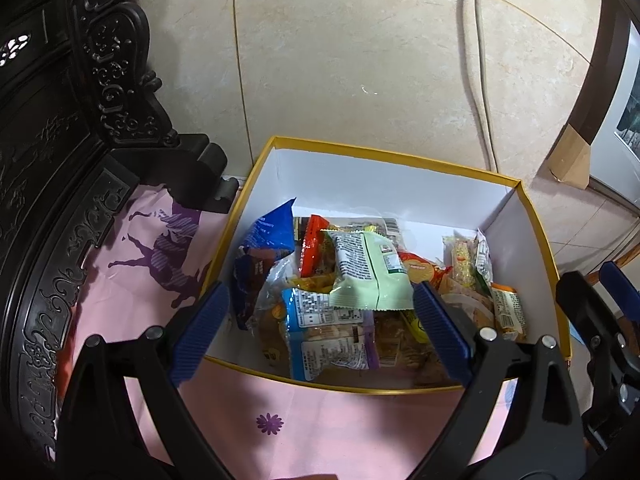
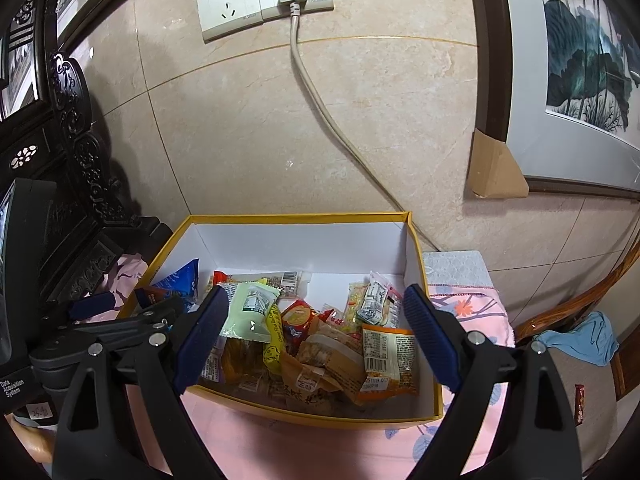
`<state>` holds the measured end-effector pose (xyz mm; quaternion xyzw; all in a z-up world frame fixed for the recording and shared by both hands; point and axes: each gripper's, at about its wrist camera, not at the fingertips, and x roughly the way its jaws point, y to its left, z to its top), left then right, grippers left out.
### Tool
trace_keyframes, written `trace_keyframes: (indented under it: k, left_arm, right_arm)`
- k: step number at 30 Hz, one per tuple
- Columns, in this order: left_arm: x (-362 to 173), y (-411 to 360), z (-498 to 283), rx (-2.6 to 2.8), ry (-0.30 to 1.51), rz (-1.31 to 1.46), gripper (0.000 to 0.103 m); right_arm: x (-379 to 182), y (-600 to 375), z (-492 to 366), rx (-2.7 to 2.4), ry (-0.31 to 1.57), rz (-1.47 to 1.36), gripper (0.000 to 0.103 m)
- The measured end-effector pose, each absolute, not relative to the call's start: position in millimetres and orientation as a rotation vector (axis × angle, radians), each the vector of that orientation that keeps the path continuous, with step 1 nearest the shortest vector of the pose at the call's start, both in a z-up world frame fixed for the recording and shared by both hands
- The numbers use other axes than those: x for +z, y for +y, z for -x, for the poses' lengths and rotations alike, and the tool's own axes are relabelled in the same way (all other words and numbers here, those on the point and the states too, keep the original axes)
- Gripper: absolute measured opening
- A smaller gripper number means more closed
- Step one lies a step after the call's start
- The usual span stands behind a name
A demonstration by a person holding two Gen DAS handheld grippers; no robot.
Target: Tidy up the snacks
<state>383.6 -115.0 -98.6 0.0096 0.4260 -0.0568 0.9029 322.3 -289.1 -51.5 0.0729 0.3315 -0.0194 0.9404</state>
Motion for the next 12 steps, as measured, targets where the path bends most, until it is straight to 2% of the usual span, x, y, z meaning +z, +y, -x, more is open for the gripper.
trace_keyframes:
  k: [12]
  left_arm:
    - [-100.3, -118.7, -383.3, -0.126, 0.891, -0.032, 0.098]
  right_arm:
    - [-52.2, -290.2, -322.1, -0.045, 0.679, -0.149, 0.089]
